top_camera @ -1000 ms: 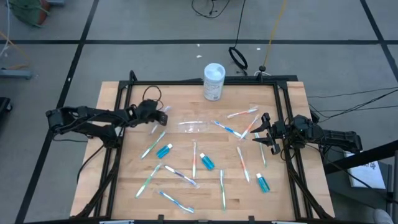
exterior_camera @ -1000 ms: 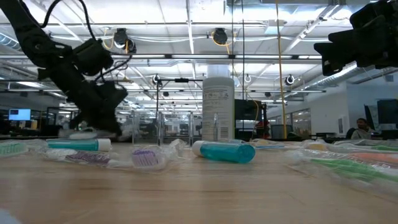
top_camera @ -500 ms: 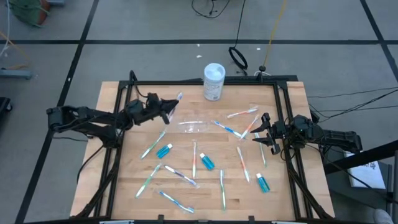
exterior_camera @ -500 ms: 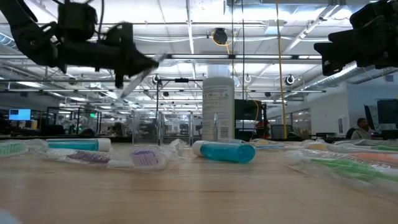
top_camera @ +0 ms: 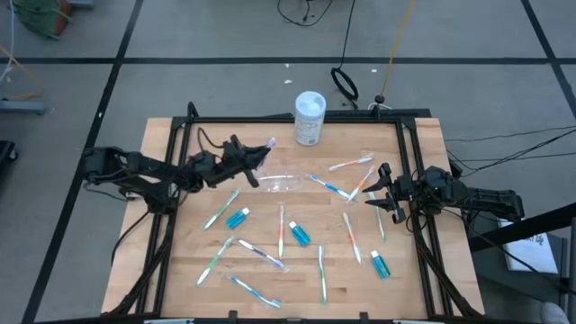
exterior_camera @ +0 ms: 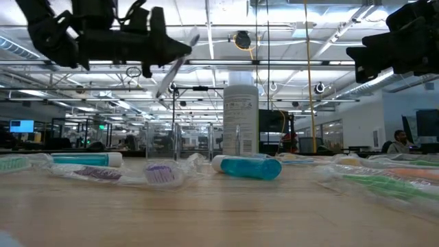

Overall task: Pick & Place toothbrushing station
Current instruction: Put the purple toothbrush into the transparent organizer

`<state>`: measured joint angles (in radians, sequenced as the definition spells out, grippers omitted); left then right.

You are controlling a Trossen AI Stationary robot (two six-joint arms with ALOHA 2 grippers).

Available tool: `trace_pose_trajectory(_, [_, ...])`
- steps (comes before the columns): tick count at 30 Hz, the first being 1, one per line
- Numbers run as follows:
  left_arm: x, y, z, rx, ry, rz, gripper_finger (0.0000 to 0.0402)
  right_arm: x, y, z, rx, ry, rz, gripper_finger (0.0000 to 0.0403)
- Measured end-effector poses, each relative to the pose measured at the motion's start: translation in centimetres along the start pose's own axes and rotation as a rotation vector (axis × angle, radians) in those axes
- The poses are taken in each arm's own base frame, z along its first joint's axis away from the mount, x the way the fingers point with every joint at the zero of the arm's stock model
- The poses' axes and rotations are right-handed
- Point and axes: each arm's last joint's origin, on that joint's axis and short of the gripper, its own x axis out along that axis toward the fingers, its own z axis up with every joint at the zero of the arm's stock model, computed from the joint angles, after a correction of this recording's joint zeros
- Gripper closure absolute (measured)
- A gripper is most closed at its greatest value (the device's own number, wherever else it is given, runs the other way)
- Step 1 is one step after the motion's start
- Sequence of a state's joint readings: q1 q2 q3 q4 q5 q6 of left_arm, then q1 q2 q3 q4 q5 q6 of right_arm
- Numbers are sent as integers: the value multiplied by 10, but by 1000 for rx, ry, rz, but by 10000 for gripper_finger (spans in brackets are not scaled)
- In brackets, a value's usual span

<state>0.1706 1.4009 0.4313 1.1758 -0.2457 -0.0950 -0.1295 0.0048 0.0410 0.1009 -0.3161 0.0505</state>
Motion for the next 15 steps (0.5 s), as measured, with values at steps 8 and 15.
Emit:
trace_pose_trajectory(8, [27,0,-35,55,104,149,396,0,0,0,-18,0,0,252])
trace_pose_trajectory(15, [22,2,-56,50,183,203,382,0,0,0,-18,0,0,252])
